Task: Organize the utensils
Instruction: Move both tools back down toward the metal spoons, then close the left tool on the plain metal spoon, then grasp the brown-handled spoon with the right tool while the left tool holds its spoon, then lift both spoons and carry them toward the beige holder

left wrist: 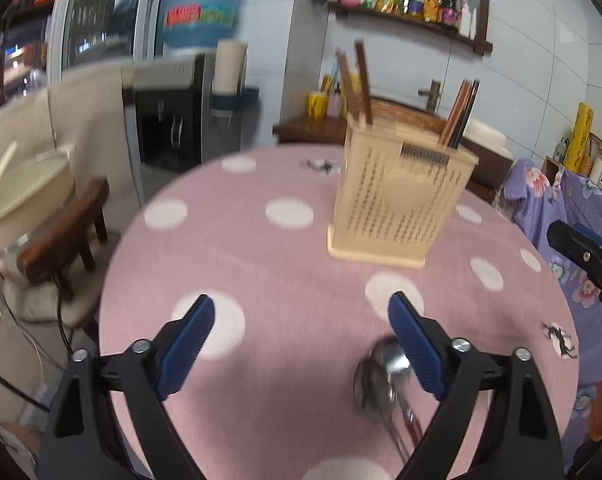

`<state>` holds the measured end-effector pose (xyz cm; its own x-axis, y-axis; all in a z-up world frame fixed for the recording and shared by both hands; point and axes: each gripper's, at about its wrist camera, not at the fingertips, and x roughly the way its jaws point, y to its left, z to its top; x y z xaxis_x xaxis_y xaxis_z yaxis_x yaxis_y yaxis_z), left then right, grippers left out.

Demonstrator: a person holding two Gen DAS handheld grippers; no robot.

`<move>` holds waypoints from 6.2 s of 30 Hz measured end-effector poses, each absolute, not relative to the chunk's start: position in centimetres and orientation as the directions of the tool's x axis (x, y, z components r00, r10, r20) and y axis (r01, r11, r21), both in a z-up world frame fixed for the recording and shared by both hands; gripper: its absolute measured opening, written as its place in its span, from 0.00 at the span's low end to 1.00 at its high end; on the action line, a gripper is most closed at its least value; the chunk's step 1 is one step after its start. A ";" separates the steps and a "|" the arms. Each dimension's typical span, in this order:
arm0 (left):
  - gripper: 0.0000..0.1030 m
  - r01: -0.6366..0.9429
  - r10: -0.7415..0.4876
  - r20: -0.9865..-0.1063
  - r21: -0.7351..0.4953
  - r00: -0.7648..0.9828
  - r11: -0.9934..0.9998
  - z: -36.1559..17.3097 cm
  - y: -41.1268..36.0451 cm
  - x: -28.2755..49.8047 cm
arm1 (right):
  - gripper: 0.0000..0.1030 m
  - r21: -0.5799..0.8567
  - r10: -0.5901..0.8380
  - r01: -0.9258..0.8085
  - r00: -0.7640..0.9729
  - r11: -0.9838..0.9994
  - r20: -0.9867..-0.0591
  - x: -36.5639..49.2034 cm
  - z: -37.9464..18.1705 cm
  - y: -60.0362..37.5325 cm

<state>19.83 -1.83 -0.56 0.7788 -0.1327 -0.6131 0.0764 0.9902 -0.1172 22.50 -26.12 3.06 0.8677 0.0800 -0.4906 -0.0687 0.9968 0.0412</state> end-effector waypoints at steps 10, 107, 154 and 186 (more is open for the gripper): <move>0.64 0.133 -0.171 -0.686 -0.108 0.707 0.985 -3.8 -4.1 17.9 | 0.66 0.123 0.094 -0.024 0.794 0.992 -0.600 20.8 -2.9 -27.6; 0.36 0.114 -0.096 -0.788 -0.033 0.609 0.993 -6.5 -1.0 24.1 | 0.66 0.026 0.183 -0.279 0.555 0.960 -0.811 24.1 -8.5 -16.2; 0.36 0.131 -0.182 -0.745 -0.127 0.642 0.983 -3.9 -1.1 24.1 | 0.45 0.187 0.286 -0.218 0.656 0.958 -0.698 25.9 -3.9 -19.9; 0.36 0.197 -0.237 -0.592 -0.132 0.770 0.971 3.3 -3.1 23.9 | 0.45 0.214 0.318 -0.236 0.734 0.948 -0.599 25.3 2.5 -22.1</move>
<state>23.89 -3.09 3.34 0.7702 -0.2369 -0.5922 0.1971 0.9714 -0.1323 25.28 -22.14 2.49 0.7344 0.3182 -0.5995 -0.2357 0.9479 0.2143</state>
